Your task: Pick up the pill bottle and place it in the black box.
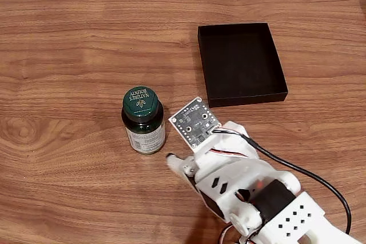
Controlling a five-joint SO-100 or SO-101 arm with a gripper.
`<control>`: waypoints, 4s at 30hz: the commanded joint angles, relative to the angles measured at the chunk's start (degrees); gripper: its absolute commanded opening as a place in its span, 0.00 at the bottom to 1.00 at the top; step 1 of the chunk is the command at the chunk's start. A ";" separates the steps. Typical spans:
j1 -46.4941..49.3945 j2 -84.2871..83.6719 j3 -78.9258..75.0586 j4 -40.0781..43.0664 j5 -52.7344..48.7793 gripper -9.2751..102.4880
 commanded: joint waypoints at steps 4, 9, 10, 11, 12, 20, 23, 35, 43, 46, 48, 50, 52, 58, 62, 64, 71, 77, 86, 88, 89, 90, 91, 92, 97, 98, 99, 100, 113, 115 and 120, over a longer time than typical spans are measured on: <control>-0.53 -3.69 -0.88 -9.76 2.29 0.30; -1.67 -5.10 -0.88 -12.39 5.27 0.29; -1.49 -5.19 -0.88 -12.39 6.15 0.29; -1.32 -5.27 -0.88 -12.48 6.33 0.29; -1.14 -5.27 -0.88 -12.48 6.24 0.29; 0.44 -6.68 -0.88 -17.58 5.45 0.39; 0.79 -6.77 -0.88 -18.63 5.10 0.43; 3.52 -9.23 -1.05 -22.94 1.67 0.50; 3.78 -19.07 -1.58 -37.88 -4.04 0.49; 4.04 -25.14 -1.76 -44.47 -3.78 0.49; 4.04 -29.18 -1.85 -48.60 -3.52 0.48; 3.96 -32.34 -1.93 -52.21 -3.34 0.48; 3.60 -34.80 -1.93 -54.84 -3.34 0.48; 3.16 -39.55 -2.29 -58.62 -4.48 0.47; 2.64 -42.36 -2.99 -59.94 -5.62 0.46; 2.37 -44.12 -3.43 -61.08 -6.06 0.46; 2.20 -53.00 -7.21 -65.83 -7.21 0.45; 2.02 -60.82 -10.20 -70.66 -7.21 0.45; 1.85 -72.86 -15.38 -80.07 -6.68 0.43; 1.58 -75.59 -16.61 -81.74 -6.50 0.42; 1.49 -76.99 -17.31 -82.62 -6.59 0.41; 1.49 -78.22 -17.93 -83.32 -6.68 0.40; 1.41 -79.28 -18.54 -83.94 -6.86 0.39; 1.41 -80.24 -19.07 -84.38 -6.94 0.38; 0.18 -84.37 -20.83 -87.63 -6.50 0.33; -0.18 -84.99 -21.09 -88.51 -6.33 0.32; -0.44 -85.34 -21.36 -88.95 -6.15 0.30; -0.70 -85.69 -21.45 -89.21 -5.89 0.28; -0.44 -78.66 -18.63 -89.21 -3.96 0.18; 0.62 -75.67 -18.11 -87.54 -3.43 0.18; 5.54 -65.57 -17.23 -80.42 -2.72 0.17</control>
